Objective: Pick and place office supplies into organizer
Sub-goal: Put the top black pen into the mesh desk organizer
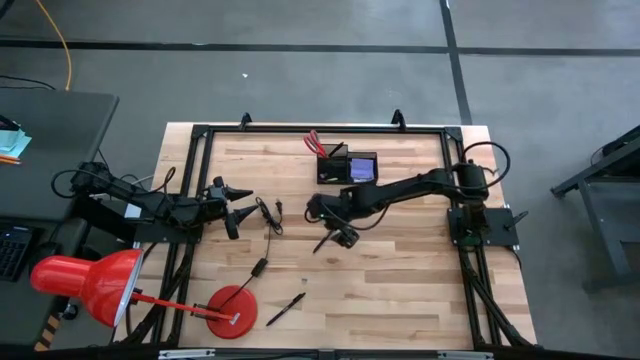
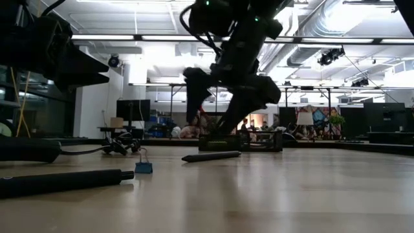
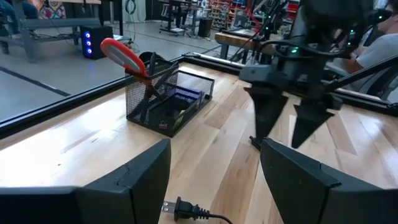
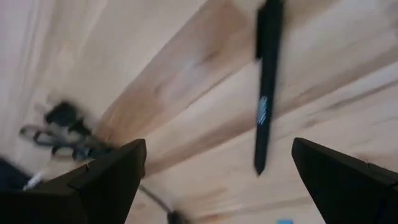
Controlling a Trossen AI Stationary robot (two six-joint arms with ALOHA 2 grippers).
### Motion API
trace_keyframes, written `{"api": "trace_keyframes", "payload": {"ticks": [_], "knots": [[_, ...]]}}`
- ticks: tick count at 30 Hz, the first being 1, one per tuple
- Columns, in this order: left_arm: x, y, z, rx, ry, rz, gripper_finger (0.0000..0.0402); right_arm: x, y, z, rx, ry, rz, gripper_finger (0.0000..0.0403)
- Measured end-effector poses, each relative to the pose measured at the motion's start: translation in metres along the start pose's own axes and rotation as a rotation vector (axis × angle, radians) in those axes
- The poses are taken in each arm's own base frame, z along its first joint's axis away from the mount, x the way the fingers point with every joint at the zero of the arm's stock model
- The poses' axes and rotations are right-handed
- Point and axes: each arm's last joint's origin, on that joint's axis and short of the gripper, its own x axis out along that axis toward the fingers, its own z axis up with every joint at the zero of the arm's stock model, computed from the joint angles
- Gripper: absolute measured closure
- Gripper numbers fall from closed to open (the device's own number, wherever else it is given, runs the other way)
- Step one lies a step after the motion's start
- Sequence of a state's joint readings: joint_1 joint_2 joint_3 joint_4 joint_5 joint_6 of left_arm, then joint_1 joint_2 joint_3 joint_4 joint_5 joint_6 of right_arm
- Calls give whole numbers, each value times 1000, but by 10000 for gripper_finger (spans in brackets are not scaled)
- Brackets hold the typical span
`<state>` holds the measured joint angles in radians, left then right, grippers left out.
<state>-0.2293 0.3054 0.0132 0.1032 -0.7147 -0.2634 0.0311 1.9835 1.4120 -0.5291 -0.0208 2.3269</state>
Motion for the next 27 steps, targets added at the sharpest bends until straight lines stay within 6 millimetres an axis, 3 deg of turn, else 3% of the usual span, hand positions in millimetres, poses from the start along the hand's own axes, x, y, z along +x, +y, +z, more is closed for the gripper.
{"api": "trace_keyframes", "payload": {"ticks": [10, 17, 27], "knots": [[0, 0, 0, 0, 0, 0, 169, 4, 6, 29, 35, -130, -94, 4], [0, 0, 0, 0, 0, 0, 169, 16, 9, 34, -29, -75, -125, 4], [0, 0, 0, 0, 0, 0, 169, 17, 9, 37, -52, -119, -129, 4]]}}
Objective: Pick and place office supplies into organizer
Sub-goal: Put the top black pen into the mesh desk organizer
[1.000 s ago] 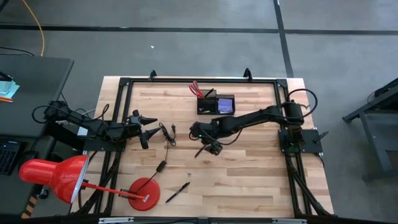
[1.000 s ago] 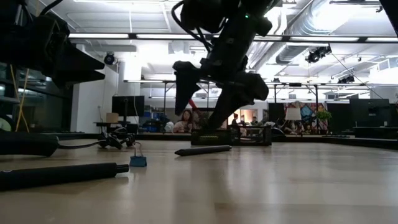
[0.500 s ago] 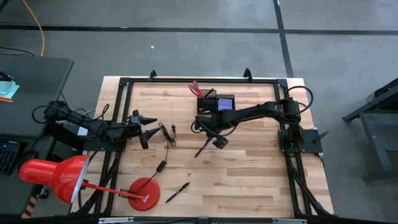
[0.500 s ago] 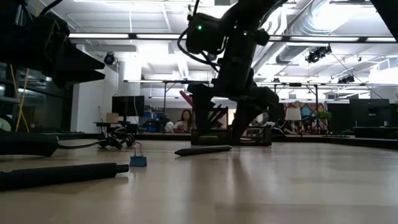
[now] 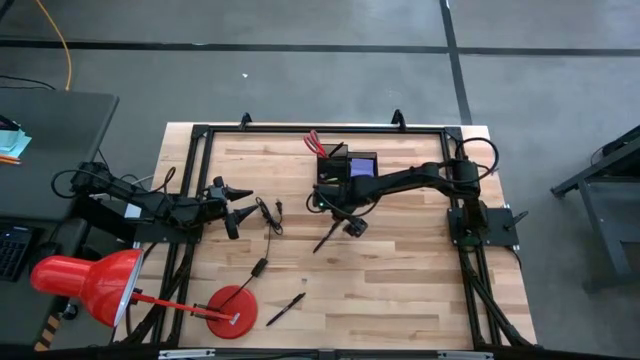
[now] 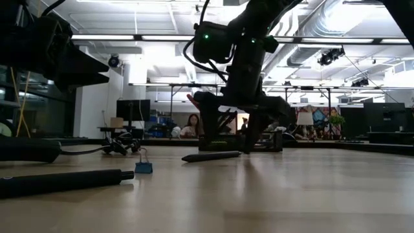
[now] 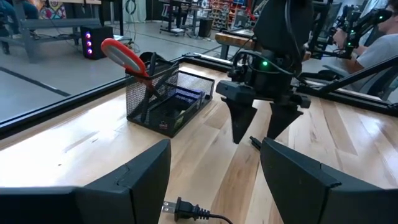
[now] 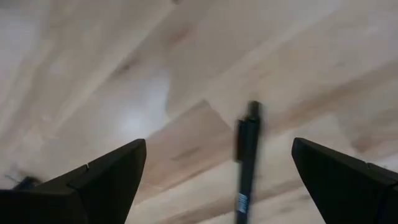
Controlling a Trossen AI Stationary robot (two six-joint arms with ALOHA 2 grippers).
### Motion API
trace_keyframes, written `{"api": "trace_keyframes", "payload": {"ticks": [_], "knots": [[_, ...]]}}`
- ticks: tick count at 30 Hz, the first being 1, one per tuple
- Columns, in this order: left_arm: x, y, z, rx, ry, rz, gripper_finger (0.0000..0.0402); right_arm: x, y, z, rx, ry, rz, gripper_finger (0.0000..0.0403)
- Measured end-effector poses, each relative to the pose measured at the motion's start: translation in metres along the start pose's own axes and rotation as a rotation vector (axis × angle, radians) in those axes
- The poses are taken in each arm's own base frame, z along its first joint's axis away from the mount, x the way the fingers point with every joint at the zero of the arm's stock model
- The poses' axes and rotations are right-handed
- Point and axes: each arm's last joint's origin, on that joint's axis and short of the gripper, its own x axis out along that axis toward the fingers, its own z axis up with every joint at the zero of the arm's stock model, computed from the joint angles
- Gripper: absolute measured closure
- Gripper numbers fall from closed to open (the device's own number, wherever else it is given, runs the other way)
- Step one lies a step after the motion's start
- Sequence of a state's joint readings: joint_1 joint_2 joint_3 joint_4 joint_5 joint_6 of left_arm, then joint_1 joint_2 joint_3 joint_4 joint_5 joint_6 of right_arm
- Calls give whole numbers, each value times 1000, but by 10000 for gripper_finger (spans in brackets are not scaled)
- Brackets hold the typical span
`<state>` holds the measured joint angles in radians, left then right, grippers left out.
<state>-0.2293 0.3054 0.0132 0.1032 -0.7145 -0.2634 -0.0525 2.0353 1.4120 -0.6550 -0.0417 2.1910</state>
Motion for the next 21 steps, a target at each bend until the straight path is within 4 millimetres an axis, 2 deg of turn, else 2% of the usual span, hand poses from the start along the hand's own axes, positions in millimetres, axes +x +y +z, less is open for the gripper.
{"api": "trace_keyframes", "payload": {"ticks": [8, 21], "knots": [[0, 0, 0, 0, 0, 0, 169, 6, 4, 5, -3, -12, 4, 19], [0, 0, 0, 0, 0, 0, 169, 7, 2, 8, 10, -10, -43, 125]]}}
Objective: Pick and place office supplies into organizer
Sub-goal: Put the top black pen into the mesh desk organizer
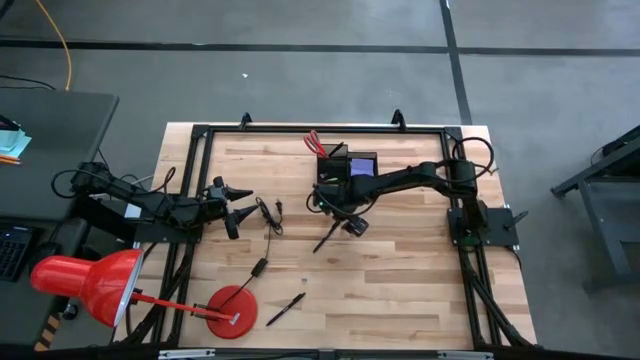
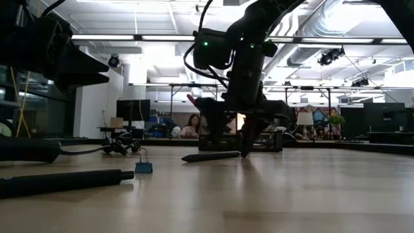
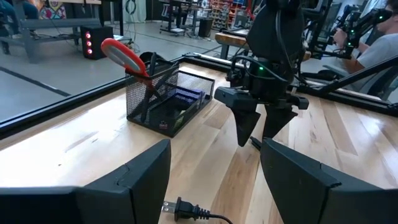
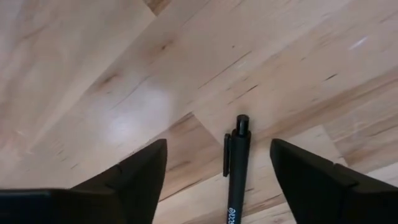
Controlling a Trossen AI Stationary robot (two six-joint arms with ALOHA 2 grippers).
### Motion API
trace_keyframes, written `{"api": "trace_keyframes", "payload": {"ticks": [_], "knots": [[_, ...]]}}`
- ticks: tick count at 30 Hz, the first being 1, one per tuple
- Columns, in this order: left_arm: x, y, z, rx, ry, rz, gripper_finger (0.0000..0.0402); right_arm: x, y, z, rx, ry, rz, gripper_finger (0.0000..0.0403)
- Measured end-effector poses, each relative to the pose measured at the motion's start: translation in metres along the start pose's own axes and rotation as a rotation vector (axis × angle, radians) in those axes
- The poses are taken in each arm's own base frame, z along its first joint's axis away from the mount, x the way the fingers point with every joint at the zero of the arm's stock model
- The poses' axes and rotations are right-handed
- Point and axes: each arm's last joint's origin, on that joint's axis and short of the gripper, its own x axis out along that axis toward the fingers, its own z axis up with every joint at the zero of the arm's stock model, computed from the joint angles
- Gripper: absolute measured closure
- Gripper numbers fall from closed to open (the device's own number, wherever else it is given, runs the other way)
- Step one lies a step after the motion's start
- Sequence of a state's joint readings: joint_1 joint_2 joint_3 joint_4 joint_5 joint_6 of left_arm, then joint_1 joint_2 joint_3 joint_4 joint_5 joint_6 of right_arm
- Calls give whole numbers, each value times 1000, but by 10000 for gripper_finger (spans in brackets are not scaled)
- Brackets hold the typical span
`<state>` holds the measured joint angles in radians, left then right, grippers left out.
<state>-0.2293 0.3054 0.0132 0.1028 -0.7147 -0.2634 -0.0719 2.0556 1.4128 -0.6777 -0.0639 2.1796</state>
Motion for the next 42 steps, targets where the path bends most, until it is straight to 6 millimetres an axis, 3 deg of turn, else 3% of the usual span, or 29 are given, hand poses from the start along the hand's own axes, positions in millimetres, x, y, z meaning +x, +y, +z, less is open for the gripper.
{"api": "trace_keyframes", "payload": {"ticks": [14, 32, 42], "knots": [[0, 0, 0, 0, 0, 0, 169, 0, -1, 0, -8, -1, -9, 210], [0, 0, 0, 0, 0, 0, 169, 1, -10, -11, -102, -62, 22, 389], [0, 0, 0, 0, 0, 0, 169, 1, -15, -16, -148, -136, 65, 392]]}}
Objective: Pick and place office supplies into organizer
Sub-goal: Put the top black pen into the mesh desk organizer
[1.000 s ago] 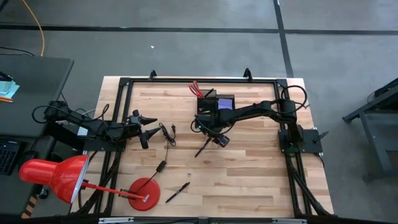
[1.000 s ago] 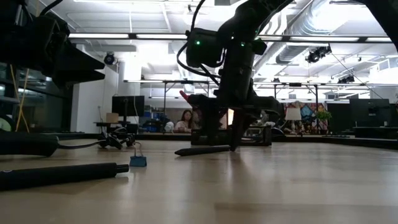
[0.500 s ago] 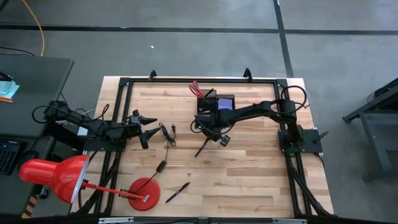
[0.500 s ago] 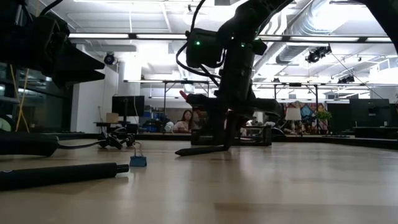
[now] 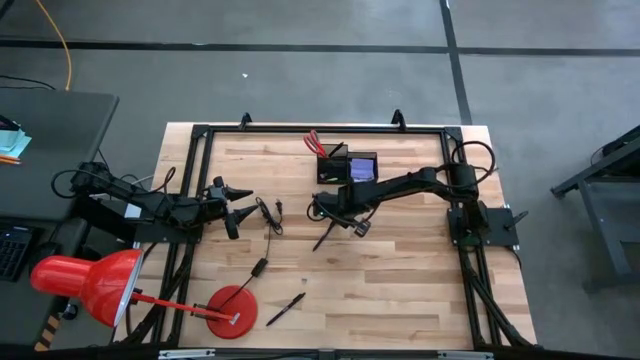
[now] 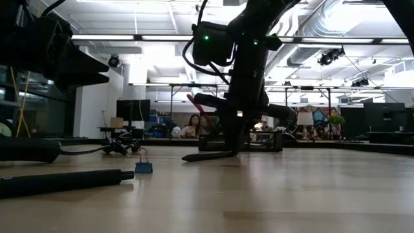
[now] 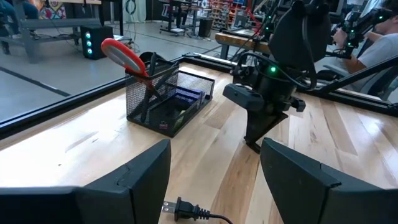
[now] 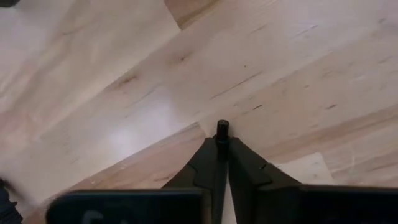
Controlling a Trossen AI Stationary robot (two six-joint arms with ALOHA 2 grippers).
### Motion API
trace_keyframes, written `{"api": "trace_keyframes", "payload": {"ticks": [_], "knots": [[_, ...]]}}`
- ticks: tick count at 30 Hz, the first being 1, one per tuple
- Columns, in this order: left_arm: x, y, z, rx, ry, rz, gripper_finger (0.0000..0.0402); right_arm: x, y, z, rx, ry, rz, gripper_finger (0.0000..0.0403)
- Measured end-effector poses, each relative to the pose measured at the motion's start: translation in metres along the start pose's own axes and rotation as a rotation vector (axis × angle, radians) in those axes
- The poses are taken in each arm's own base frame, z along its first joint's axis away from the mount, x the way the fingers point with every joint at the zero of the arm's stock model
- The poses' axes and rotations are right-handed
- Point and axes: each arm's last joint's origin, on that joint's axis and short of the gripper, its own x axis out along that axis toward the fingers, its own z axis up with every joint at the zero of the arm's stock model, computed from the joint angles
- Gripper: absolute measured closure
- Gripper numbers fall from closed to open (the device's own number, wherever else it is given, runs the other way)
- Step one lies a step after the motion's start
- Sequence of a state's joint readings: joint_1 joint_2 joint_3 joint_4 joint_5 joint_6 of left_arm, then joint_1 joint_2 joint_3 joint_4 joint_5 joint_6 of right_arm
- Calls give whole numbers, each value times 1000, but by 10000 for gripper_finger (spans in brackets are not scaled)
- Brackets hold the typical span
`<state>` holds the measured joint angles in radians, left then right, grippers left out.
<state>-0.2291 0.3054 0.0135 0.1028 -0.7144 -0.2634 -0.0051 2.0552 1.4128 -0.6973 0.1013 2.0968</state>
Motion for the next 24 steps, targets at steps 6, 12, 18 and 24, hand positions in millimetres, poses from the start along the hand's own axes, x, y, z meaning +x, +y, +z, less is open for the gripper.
{"api": "trace_keyframes", "payload": {"ticks": [6, 12, 18, 24], "knots": [[0, 0, 0, 0, 0, 0, 169, 0, 0, 0, -11, 1, 3, 396], [0, 0, 0, 0, 0, 0, 169, 0, 0, -1, -19, -11, 14, 400], [0, 0, 0, 0, 0, 0, 169, -2, 1, -2, -149, -33, 42, 403], [0, 0, 0, 0, 0, 0, 169, -4, 2, -2, -169, -29, 55, 401]]}}
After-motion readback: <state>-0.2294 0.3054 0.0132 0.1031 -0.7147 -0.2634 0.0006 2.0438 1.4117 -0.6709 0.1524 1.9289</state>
